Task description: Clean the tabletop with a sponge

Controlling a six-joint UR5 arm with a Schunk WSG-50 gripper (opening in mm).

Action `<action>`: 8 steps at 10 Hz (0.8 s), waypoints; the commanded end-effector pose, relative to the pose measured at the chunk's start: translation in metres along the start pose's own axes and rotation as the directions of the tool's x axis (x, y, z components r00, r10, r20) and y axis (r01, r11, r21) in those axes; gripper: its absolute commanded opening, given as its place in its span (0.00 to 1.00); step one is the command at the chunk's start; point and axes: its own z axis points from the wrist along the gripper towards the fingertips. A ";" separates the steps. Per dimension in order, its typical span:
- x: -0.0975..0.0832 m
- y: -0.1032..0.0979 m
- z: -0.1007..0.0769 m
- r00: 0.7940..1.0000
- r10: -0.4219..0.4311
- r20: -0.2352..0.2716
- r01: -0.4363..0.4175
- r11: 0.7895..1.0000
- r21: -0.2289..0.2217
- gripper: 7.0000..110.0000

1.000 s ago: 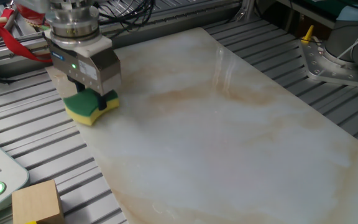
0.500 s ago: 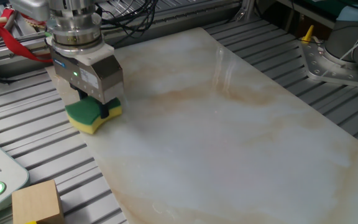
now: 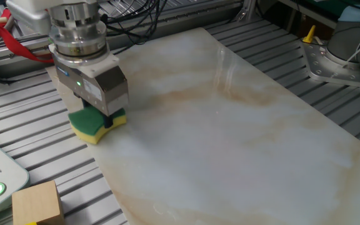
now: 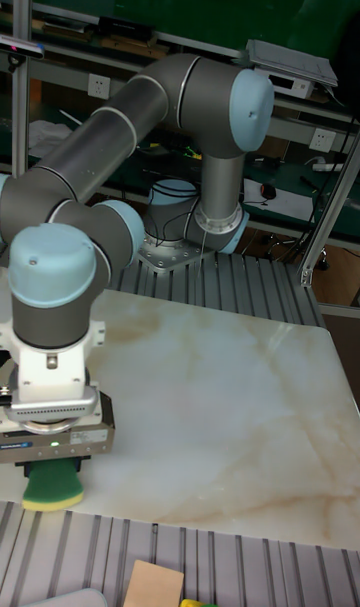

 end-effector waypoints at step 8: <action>-0.010 0.039 0.004 0.999 0.049 -0.014 -0.049 0.999 0.009 0.00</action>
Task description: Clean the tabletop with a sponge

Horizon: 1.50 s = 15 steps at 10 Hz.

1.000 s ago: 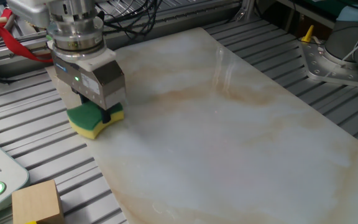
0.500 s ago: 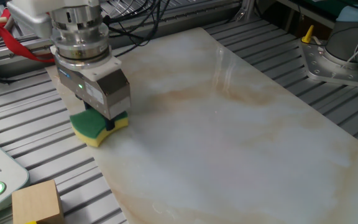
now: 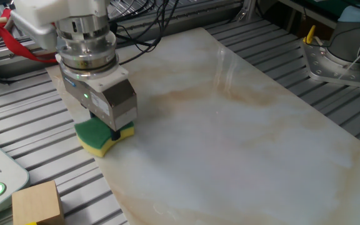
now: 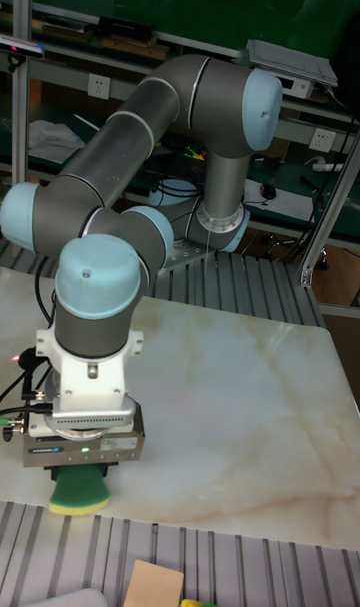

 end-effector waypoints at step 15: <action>-0.001 0.025 0.005 0.999 0.037 -0.001 -0.037 0.999 -0.015 0.00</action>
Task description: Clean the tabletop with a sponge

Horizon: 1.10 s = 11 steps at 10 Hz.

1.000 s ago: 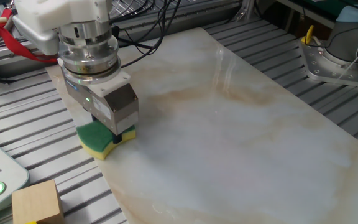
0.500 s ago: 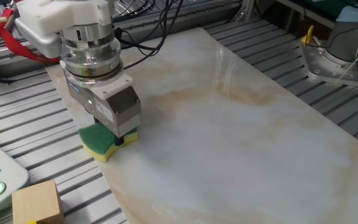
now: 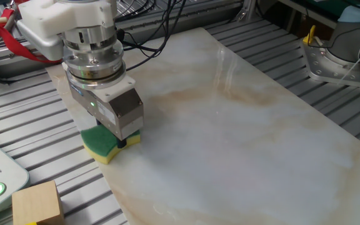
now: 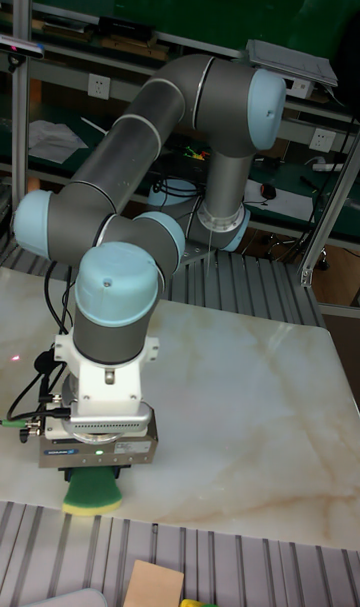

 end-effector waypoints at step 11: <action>-0.001 0.022 0.000 1.000 0.025 0.005 -0.025 1.000 -0.015 0.00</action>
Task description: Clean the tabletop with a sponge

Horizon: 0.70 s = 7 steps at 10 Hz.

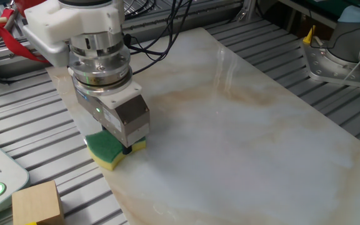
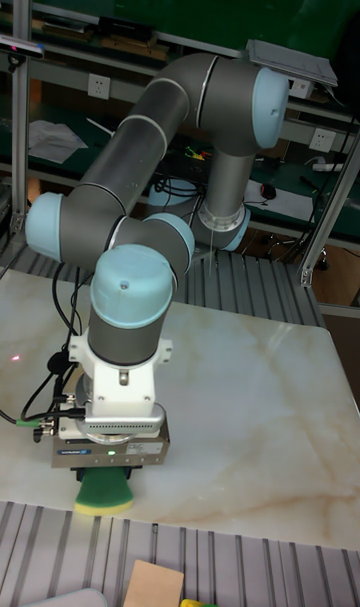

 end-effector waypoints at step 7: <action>0.000 0.015 -0.006 1.000 0.012 0.003 -0.012 1.000 -0.020 0.00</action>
